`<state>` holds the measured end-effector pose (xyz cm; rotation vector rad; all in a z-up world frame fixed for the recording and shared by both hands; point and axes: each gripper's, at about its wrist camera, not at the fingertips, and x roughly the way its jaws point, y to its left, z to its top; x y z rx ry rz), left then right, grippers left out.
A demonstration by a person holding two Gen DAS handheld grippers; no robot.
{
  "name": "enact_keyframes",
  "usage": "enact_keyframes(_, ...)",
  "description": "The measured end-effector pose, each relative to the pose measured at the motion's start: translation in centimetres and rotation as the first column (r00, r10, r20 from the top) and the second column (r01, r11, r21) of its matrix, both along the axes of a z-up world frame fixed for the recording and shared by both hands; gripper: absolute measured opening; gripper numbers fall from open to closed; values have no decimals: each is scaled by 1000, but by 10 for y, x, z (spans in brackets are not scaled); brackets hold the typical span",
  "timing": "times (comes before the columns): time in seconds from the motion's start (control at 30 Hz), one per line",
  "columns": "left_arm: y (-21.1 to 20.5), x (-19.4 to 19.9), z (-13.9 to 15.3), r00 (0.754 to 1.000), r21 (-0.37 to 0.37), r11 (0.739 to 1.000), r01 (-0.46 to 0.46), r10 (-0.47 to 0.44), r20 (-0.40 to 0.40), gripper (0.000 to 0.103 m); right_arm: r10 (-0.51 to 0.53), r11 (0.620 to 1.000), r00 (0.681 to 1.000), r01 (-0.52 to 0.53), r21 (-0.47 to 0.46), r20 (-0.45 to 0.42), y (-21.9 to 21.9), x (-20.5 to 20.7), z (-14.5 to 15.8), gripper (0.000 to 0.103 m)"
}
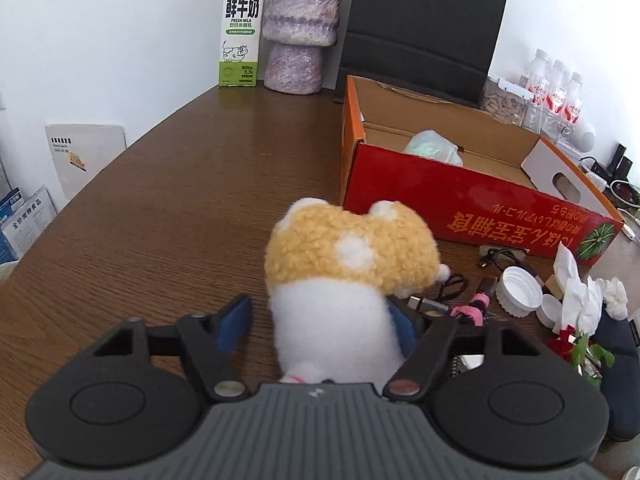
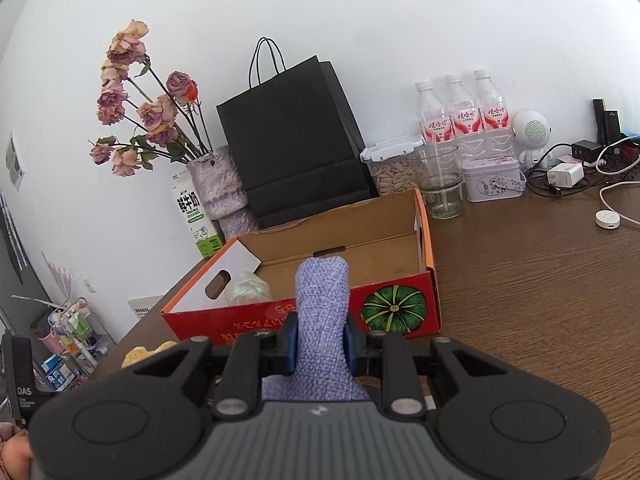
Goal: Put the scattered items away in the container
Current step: 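Carry the hamster with left tool while right tool carries the pouch over the box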
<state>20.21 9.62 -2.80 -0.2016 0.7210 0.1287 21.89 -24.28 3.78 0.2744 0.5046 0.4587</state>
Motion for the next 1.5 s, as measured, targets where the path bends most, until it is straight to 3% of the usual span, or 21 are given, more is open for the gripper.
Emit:
enact_keyframes(0.23, 1, -14, 10, 997, -57, 998, -10, 14, 77, 49, 9, 1000, 1000, -9, 4, 16, 1, -1, 3, 21)
enact_keyframes(0.47, -9, -20, 63, 972, -55, 998, 24, -10, 235, 49, 33, 999, 997, -34, 16, 74, 13, 10, 24, 21)
enact_keyframes(0.7, -31, 24, 99, 945, -31, 998, 61, -48, 325, 49, 48, 999, 987, -49, 0, 152, 35, 44, 61, 21)
enact_keyframes(0.9, -39, 78, 106, 936, -59, 996, 69, -44, 349, 49, 40, 998, 982, -48, 40, 184, 52, 88, 80, 21)
enact_keyframes(1.17, -33, 145, 87, 949, -57, 997, 48, -27, 315, 49, 22, 999, 986, -29, 42, 165, 75, 149, 68, 21)
enact_keyframes(1.33, -29, 170, 70, 964, 6, 1000, 28, -29, 263, 50, -6, 999, 996, 10, -45, 89, 88, 181, 48, 21)
enact_keyframes(1.5, -30, 188, 42, 990, 32, 999, 40, -44, 131, 50, -10, 988, 998, 1, -152, -56, 107, 210, 11, 24)
